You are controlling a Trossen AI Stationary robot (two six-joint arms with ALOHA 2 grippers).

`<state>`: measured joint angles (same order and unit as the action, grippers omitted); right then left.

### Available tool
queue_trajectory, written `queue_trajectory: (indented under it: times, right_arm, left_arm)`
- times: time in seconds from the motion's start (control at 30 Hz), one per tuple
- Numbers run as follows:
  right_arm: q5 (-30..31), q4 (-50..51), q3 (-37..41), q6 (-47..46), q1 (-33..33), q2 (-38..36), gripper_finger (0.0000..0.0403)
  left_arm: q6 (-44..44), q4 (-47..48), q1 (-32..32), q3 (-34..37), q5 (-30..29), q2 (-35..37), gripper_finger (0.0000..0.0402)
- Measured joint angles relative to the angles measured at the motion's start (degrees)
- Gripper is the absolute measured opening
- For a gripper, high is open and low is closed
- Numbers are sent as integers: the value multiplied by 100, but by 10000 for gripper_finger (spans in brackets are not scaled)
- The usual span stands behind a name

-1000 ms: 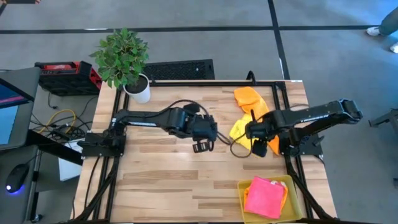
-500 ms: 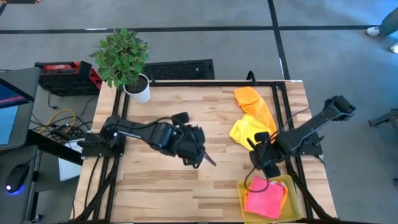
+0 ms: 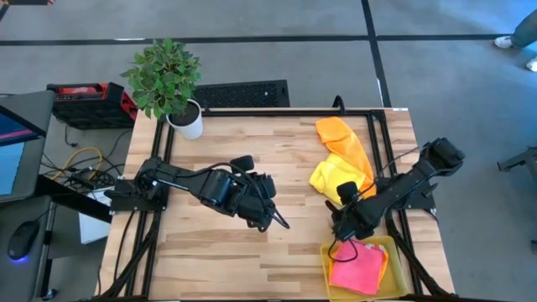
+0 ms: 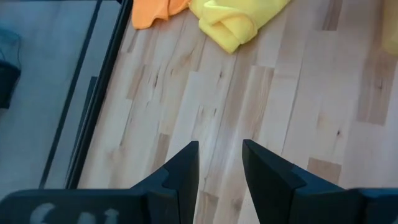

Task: Fold microfiber towels
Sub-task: Put the yellow microfiber cloth into the bin

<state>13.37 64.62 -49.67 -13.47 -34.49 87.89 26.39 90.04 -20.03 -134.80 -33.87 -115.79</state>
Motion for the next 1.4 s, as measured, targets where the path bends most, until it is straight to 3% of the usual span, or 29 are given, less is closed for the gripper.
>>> queue_trajectory:
  times: [0.67, 0.83, 1.17, 1.4]
  right_arm:
    - [-13, -885, 686, 800, 1156, 143, 216]
    - [-107, -901, 686, 866, 1360, 143, 169]
    - [-816, -1109, 684, 907, 1814, 143, 22]
    - [-1362, -944, 574, 779, 1971, -184, 18]
  left_arm:
    - [455, -2, 186, 0, 39, -2, 116]
    - [477, -2, 181, 0, 39, -2, 116]
    - [582, -2, 181, 0, 43, -4, 116]
    - [656, -3, 181, 0, 46, -4, 116]
